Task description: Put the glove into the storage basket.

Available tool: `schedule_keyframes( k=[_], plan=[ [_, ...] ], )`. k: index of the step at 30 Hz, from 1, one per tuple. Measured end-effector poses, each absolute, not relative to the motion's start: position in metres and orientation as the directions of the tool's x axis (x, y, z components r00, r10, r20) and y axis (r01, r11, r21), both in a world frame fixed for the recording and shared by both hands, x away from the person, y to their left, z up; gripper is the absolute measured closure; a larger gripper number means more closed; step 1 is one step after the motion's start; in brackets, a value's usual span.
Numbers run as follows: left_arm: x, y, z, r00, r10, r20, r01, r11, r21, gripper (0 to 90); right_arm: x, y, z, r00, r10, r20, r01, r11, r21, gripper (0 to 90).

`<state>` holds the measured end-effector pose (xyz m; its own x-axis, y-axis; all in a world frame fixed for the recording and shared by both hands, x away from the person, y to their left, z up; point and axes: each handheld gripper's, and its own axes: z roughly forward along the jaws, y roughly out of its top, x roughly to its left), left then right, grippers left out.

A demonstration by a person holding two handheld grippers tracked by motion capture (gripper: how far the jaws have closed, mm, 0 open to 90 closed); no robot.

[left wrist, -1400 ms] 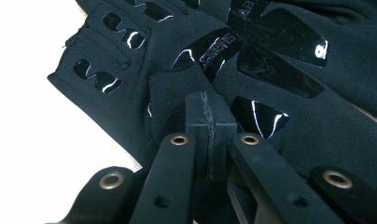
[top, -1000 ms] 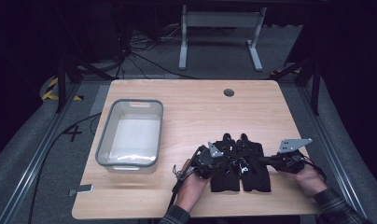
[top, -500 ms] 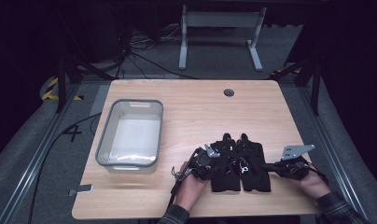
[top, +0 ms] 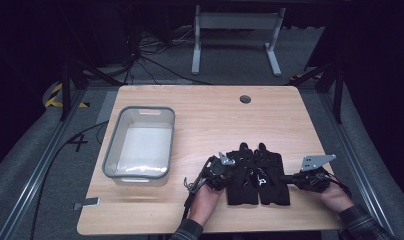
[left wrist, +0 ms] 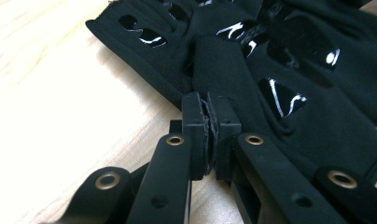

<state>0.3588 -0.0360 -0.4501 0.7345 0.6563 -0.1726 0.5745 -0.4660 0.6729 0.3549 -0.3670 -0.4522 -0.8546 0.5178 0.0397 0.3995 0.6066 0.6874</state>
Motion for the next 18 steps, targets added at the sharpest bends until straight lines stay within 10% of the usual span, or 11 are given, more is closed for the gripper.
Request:
schedule_keyframes(
  k=[18],
  plan=[
    [0.361, -0.031, -0.413, 0.775, 0.599, -0.202, 0.506, -0.396, 0.766, 87.4, 0.362, -0.360, -0.452, -0.866, 0.499, 0.034, 0.384, 0.620, 0.684, 89.7]
  ],
)
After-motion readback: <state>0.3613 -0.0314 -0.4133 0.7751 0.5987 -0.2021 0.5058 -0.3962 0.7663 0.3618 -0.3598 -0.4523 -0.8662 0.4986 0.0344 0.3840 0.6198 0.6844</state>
